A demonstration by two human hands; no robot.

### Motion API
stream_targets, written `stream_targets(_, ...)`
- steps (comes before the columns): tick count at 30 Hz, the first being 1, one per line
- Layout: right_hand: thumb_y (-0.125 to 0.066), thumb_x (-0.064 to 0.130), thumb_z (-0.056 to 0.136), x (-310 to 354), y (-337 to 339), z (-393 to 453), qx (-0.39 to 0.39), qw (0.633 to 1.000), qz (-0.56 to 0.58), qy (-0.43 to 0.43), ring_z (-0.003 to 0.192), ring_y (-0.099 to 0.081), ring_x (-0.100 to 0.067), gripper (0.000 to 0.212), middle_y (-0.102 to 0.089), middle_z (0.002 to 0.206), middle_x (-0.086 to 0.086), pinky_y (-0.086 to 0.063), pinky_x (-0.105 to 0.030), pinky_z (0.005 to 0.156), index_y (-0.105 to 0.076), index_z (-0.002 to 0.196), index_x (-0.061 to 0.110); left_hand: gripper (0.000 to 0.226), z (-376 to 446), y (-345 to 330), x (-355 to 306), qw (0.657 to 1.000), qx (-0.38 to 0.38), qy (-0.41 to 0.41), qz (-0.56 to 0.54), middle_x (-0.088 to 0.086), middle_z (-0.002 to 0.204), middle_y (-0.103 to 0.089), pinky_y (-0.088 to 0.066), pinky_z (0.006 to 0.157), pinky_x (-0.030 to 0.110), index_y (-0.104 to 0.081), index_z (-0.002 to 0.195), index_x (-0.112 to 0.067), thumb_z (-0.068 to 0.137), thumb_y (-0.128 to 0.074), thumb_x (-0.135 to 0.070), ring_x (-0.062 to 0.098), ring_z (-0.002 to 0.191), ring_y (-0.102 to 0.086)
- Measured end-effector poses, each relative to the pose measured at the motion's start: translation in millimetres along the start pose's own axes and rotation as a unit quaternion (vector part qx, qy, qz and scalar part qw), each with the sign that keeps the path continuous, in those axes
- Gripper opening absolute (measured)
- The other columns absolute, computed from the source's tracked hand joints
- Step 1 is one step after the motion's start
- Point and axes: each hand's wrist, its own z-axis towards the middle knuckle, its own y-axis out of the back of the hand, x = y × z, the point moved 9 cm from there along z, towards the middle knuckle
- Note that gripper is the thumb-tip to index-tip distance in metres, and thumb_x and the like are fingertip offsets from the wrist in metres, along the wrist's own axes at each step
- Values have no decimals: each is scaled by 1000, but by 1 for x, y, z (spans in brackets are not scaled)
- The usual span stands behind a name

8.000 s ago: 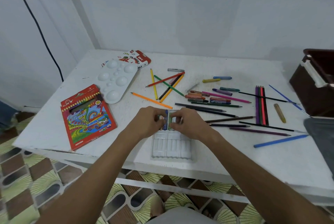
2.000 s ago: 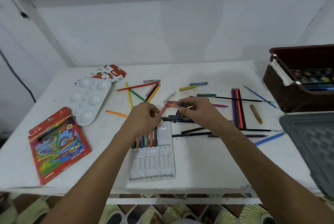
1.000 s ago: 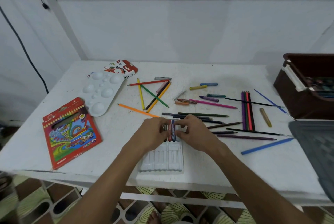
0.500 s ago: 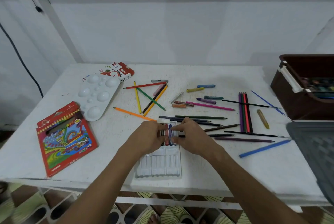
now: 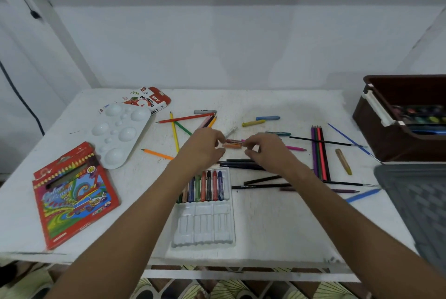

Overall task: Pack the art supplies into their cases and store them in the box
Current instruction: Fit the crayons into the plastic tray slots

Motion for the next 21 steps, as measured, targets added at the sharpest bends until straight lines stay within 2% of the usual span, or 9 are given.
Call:
stream_targets(3, -61, 16, 89, -1, 2, 19, -10, 999, -36, 15, 91, -56, -13, 20, -67, 104, -4, -41, -21, 82, -70, 107, 12, 23, 27, -16, -6, 997, 22, -28, 69, 2, 103, -62, -47, 74, 28, -68, 109, -18, 87, -62, -22, 18, 91, -58)
stream_targets(6, -60, 13, 89, 5, -6, 30, -1, 996, -85, 37, 93, -60, -20, 18, -69, 101, -7, -47, -29, 83, -71, 103, 12, 19, 37, -29, -6, 995, 40, -22, 94, 7, 93, -63, -52, 72, 35, -70, 101, -13, 86, -58, -16, 22, 84, -60)
stream_targets(9, -55, 10, 88, 6, -19, 37, 34, 989, -137, 40, 90, -60, -24, 20, -68, 95, -9, -49, -33, 81, -72, 99, 12, 20, 38, -34, -7, 993, 43, -16, 108, 7, 83, -60, -50, 64, 32, -72, 94, -10, 86, -56, -16, 23, 75, -59)
stream_targets(11, -53, 9, 88, 6, -23, 39, 47, 986, -155, 42, 85, -60, -24, 18, -66, 88, -9, -46, -30, 74, -71, 90, 11, 21, 38, -36, -8, 992, 52, -10, 112, 8, 78, -60, -49, 63, 31, -73, 92, -9, 86, -56, -18, 24, 73, -59)
stream_targets(13, -52, 9, 90, 5, -24, 40, 52, 984, -164, 39, 81, -56, -24, 16, -61, 82, -9, -39, -27, 68, -68, 84, 10, 22, 39, -37, -8, 992, 56, -10, 115, 10, 84, -63, -52, 67, 32, -74, 94, -9, 88, -56, -20, 25, 75, -61)
stream_targets(16, -53, 12, 93, 2, -27, 43, 98, 978, -186, 3, 82, -52, -23, 15, -52, 80, -8, -35, -25, 69, -67, 93, 6, 22, 38, -38, -8, 990, 63, -10, 125, 11, 93, -65, -53, 73, 35, -72, 99, -8, 90, -56, -21, 25, 80, -62)
stream_targets(18, -53, 14, 93, -1, -31, 45, 126, 975, -182, -16, 89, -57, -25, 17, -56, 82, -10, -40, -27, 73, -65, 98, 4, 21, 36, -37, -5, 990, 64, 1, 127, 11, 94, -66, -54, 75, 36, -71, 100, -8, 90, -56, -19, 24, 82, -62)
stream_targets(21, -55, 11, 91, -4, -31, 42, 111, 980, -160, -30, 92, -61, -26, 19, -65, 98, -12, -48, -29, 79, -68, 104, 6, 19, 31, -30, -1, 992, 56, 19, 113, 10, 94, -67, -53, 76, 35, -69, 101, -8, 91, -56, -18, 24, 85, -62)
